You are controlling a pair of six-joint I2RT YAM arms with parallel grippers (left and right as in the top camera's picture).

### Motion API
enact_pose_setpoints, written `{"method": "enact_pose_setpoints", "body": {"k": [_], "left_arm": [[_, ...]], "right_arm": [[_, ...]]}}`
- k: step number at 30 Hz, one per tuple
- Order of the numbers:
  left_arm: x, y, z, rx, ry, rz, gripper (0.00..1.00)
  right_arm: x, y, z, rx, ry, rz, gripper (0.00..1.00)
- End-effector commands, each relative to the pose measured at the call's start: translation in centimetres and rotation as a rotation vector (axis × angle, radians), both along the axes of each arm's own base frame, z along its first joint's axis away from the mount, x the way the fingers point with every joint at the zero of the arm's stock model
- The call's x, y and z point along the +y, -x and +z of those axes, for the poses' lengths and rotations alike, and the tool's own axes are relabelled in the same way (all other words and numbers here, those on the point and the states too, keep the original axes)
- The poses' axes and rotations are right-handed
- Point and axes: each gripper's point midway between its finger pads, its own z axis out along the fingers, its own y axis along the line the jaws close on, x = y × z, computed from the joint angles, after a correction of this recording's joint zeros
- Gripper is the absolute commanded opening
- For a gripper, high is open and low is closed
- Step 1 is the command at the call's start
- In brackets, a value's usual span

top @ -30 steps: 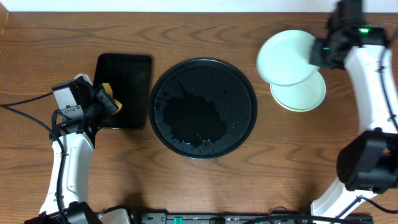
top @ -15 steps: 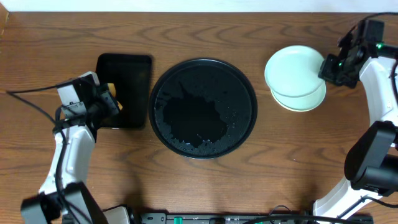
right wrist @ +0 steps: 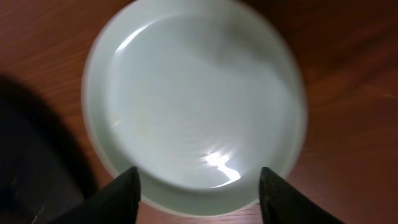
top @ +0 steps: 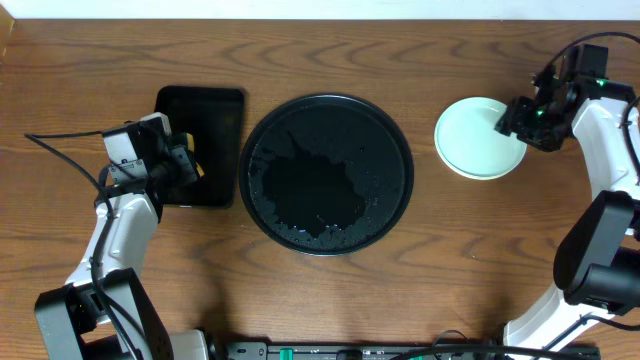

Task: Clean dirty plates on tray and stack at the side
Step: 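Carry the green plate right and place it on the plate stack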

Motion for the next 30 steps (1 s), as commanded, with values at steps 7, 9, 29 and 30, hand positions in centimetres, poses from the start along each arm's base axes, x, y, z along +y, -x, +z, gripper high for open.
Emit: {"method": "enact_pose_setpoints", "body": {"k": [7,9,29,30], "left_arm": [[0.0,-0.2,0.1,-0.011,-0.012,-0.008,0.67],[0.0,-0.2,0.1,-0.011,-0.012,-0.008,0.72],[0.0,-0.2,0.0,-0.010,-0.012,-0.008,0.82],[0.0,-0.2,0.0,-0.010,-0.012,-0.008,0.82]], "right_arm": [[8.4,0.2,0.2,-0.025,-0.094,0.281,0.65],[9.8,0.3,0.1,-0.024,-0.071,0.320,0.67],[16.6,1.9,-0.1,-0.005,-0.055,0.485,0.99],[16.6,1.9,-0.1,-0.005,-0.055,0.485,0.99]]}}
